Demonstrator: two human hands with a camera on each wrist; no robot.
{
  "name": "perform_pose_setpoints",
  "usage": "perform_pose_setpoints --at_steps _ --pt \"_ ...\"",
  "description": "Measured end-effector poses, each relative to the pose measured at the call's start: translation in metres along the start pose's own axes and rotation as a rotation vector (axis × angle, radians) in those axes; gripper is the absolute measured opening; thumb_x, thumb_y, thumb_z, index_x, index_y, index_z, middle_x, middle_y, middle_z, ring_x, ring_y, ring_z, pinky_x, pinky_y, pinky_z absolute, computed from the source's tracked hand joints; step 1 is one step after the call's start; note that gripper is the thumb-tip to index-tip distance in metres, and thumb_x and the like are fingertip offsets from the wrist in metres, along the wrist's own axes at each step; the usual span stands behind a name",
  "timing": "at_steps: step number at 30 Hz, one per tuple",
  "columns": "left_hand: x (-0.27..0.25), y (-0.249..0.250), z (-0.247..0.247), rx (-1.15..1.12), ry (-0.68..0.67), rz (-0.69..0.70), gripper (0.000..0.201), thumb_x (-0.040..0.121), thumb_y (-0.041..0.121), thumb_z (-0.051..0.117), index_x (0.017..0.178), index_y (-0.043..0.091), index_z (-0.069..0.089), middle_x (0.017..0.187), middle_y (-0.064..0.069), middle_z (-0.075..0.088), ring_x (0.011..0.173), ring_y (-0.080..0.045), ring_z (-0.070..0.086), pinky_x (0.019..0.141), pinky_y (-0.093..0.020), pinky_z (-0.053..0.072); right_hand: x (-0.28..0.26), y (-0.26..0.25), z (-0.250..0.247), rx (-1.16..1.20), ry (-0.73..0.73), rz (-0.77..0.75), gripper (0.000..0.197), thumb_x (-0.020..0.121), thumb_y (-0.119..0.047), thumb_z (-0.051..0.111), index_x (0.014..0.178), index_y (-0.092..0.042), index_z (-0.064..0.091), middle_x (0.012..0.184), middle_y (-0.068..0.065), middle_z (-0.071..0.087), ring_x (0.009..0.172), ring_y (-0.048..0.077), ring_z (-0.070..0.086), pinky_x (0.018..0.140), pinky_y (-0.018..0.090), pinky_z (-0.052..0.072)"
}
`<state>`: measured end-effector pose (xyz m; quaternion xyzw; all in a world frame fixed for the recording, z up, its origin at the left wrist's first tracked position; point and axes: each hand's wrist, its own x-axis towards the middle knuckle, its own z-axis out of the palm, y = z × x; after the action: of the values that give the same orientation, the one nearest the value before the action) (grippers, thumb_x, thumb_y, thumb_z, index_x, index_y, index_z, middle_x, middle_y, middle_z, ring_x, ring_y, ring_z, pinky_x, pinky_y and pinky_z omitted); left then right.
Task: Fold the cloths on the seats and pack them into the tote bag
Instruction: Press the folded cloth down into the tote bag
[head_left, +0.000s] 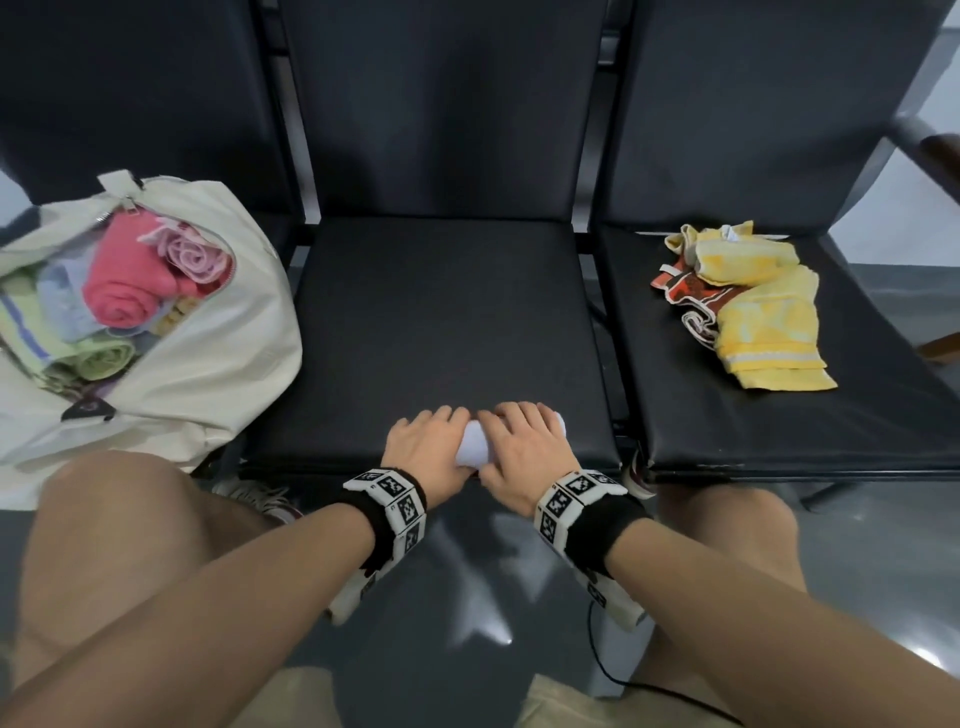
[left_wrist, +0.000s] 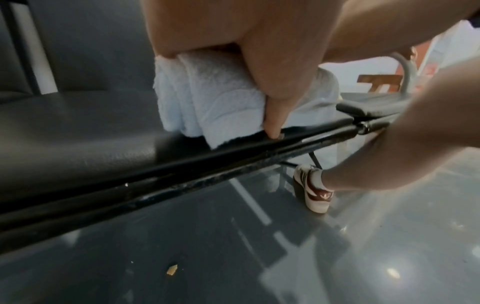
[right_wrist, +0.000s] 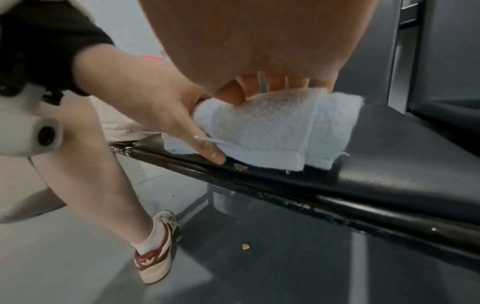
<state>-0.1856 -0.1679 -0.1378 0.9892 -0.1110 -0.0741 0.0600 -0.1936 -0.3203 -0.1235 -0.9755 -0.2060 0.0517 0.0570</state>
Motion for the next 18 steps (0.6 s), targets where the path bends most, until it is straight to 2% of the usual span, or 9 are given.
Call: perform_pose_setpoints --at_steps 2,4,6,9,13,16,18 --pt "-0.001 -0.003 -0.015 -0.059 0.014 -0.013 0.045 0.081 0.047 0.064 0.119 0.026 0.050 0.113 0.006 0.051 0.102 -0.021 0.061 0.081 -0.036 0.046 -0.002 -0.004 -0.010 -0.063 0.027 -0.018 0.071 0.071 -0.036 0.070 0.135 -0.013 0.051 0.130 0.010 0.053 0.120 0.033 0.049 0.112 0.052 0.032" --pt "-0.003 -0.007 -0.033 -0.090 0.013 -0.026 0.046 0.079 0.052 0.064 0.115 0.027 0.052 0.109 0.007 0.052 0.095 -0.022 0.063 0.079 -0.035 0.046 0.003 -0.008 -0.025 -0.116 0.057 -0.019 0.076 0.065 -0.029 0.077 0.134 -0.014 0.051 0.127 0.011 0.054 0.120 0.034 0.051 0.111 0.053 0.031" --pt "-0.006 -0.013 -0.052 -0.101 0.018 -0.045 0.047 0.076 0.059 0.063 0.110 0.029 0.052 0.103 0.009 0.058 0.093 -0.021 0.064 0.079 -0.035 0.046 0.011 -0.016 -0.045 -0.140 0.062 -0.052 0.071 0.071 -0.024 0.074 0.137 -0.016 0.048 0.129 0.009 0.053 0.125 0.033 0.047 0.115 0.052 0.023" --pt "-0.015 -0.026 -0.084 -0.139 0.038 -0.096 0.049 0.075 0.065 0.062 0.106 0.029 0.050 0.095 0.009 0.064 0.089 -0.020 0.064 0.073 -0.033 0.043 0.026 -0.034 -0.073 -0.159 0.056 -0.124 0.067 0.083 -0.023 0.065 0.143 -0.020 0.038 0.140 0.004 0.044 0.136 0.028 0.034 0.119 0.049 0.012" --pt "-0.029 -0.056 -0.126 -0.230 0.111 -0.180 0.050 0.076 0.057 0.066 0.111 0.027 0.048 0.096 0.007 0.062 0.090 -0.021 0.064 0.070 -0.031 0.044 0.053 -0.074 -0.111 -0.177 0.120 -0.218 0.068 0.086 -0.025 0.062 0.147 -0.022 0.031 0.151 0.002 0.033 0.144 0.024 0.020 0.121 0.047 0.007" --pt "-0.039 -0.089 -0.150 -0.375 0.199 -0.265 0.055 0.076 0.055 0.070 0.116 0.025 0.048 0.100 0.003 0.066 0.091 -0.023 0.065 0.076 -0.035 0.051 0.077 -0.108 -0.139 -0.135 0.186 -0.246 0.073 0.089 -0.022 0.060 0.152 -0.023 0.022 0.161 0.005 0.016 0.150 0.024 0.007 0.122 0.043 0.004" --pt "-0.047 -0.114 -0.163 -0.485 0.294 -0.353 0.056 0.075 0.058 0.070 0.115 0.025 0.049 0.099 0.005 0.065 0.089 -0.022 0.065 0.081 -0.038 0.053 0.092 -0.131 -0.155 -0.065 0.230 -0.266 0.073 0.090 -0.020 0.058 0.153 -0.023 0.019 0.163 0.006 0.009 0.150 0.024 0.005 0.122 0.042 0.007"
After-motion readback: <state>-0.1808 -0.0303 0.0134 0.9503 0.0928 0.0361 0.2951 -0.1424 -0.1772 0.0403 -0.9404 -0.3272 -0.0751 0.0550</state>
